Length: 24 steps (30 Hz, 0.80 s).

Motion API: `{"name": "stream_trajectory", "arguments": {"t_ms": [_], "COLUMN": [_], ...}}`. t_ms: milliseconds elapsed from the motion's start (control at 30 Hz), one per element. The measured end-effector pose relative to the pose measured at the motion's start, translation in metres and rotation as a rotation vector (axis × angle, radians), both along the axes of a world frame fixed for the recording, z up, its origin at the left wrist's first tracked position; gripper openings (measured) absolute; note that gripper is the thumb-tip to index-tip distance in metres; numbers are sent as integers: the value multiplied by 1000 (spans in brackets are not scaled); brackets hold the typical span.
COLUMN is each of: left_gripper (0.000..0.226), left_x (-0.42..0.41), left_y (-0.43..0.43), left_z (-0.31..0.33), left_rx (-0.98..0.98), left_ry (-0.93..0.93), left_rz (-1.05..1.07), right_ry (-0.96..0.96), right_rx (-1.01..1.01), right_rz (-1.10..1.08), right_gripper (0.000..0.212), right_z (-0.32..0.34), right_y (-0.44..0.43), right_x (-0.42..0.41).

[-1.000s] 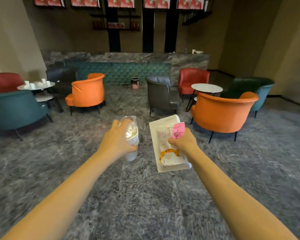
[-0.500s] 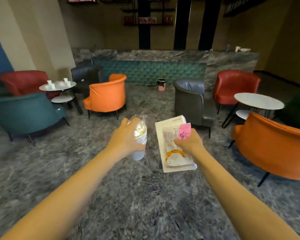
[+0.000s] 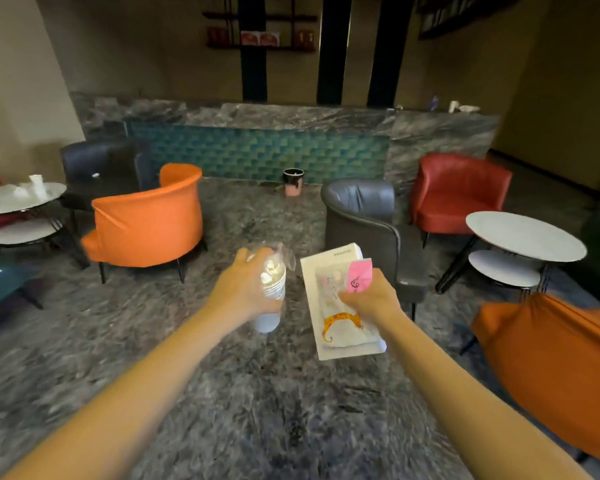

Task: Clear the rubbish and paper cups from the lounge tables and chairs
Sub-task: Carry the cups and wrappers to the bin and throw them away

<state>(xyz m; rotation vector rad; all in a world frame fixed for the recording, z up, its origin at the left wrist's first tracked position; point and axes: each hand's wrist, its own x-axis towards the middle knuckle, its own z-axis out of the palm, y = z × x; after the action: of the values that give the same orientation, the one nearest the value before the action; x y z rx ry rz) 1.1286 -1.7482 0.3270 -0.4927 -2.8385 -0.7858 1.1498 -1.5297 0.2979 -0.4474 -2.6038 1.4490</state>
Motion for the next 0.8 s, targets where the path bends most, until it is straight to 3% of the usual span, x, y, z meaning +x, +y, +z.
{"name": "stream_trajectory", "arguments": {"t_ms": [167, 367, 600, 800], "left_gripper": [78, 78, 79, 87], "left_x": [-176, -378, -573, -790], "left_y": [74, 120, 103, 90], "left_z": [-25, -42, -38, -58], "left_rx": [-9, 30, 58, 63], "left_ry": [-8, -94, -81, -60], "left_rz": [-34, 40, 159, 216], "right_ry": [35, 17, -28, -1], "right_rx": [13, -56, -170, -148], "right_rz": [-81, -29, 148, 175], "right_gripper": [23, 20, 42, 30], "right_z": [-9, -24, -32, -46], "right_y": [73, 121, 96, 90], "right_x": [-162, -383, -626, -843]}}
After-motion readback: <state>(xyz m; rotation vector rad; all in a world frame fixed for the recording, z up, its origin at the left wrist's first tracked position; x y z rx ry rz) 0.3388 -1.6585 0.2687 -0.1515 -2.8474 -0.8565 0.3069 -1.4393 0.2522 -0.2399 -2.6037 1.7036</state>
